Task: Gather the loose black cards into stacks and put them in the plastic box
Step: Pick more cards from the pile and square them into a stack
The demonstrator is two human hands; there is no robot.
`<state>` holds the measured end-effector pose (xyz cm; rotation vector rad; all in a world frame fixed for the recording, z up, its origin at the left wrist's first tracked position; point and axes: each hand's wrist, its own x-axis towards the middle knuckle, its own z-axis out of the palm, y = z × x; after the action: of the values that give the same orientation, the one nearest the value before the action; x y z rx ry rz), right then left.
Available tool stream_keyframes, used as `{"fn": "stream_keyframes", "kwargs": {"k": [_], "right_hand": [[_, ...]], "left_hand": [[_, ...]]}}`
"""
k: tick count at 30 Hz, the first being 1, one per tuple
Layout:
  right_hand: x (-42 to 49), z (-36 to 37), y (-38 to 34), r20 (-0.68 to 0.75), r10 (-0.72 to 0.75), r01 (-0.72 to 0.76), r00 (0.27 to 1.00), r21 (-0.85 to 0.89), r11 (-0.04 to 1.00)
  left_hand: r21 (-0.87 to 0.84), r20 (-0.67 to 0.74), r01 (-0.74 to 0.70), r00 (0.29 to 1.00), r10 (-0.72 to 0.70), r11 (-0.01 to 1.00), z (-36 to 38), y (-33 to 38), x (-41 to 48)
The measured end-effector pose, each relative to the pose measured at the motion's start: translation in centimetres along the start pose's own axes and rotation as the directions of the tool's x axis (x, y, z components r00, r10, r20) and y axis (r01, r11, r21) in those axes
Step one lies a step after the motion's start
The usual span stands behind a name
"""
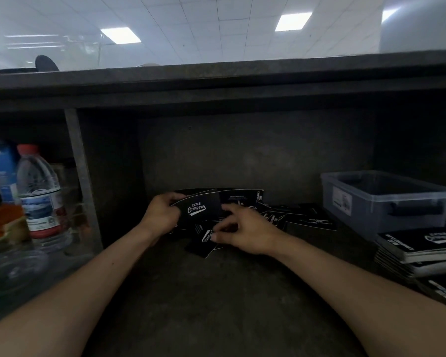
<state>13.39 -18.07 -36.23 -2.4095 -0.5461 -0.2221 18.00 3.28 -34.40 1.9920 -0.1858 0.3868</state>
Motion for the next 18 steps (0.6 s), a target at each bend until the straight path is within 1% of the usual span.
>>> {"fn": "stream_keyframes", "kwargs": {"k": [2,4,6,8,10,12,14,16,18], "right_hand": [[0.1,0.0,-0.1,0.055,-0.024,0.028,0.998,-0.067,0.997],[0.2,-0.5,0.0,0.042,-0.017,0.023,0.999,-0.141,0.990],[0.0,-1.2,0.2,-0.023,0.031,-0.035,0.999,-0.192,0.981],[-0.1,-1.8,0.6,-0.115,0.071,-0.101,0.991,-0.281,0.954],[-0.3,-2.5,1.1,-0.176,0.149,-0.202,0.973,-0.331,0.922],[-0.4,-3.0,1.1,-0.131,0.279,-0.308,0.951,-0.377,0.873],[-0.4,-3.1,0.9,-0.032,0.371,-0.353,0.928,-0.393,0.849],[-0.4,-3.2,0.6,0.050,0.385,-0.346,0.921,-0.348,0.871],[-0.5,-3.6,0.2,0.136,0.371,-0.328,0.919,-0.262,0.907]], "left_hand": [[0.001,-0.002,0.003,1.000,-0.003,1.000,0.1,-0.1,0.0],[0.006,0.004,0.006,1.000,-0.006,1.000,0.1,-0.3,0.2],[0.004,0.013,0.010,1.000,-0.010,1.000,0.1,-0.4,0.2],[-0.017,0.022,0.012,1.000,-0.012,1.000,0.2,-0.3,0.1],[-0.046,0.030,0.002,1.000,0.000,0.999,0.3,-0.3,0.0],[-0.061,0.046,-0.010,0.999,0.013,0.998,0.5,-0.3,-0.2],[-0.037,0.069,-0.037,0.997,0.039,0.999,0.7,-0.3,-0.3],[0.019,0.104,-0.066,0.993,0.064,0.998,0.7,-0.4,-0.4],[0.103,0.162,-0.090,0.984,0.073,0.991,0.7,-0.4,-0.4]]}}
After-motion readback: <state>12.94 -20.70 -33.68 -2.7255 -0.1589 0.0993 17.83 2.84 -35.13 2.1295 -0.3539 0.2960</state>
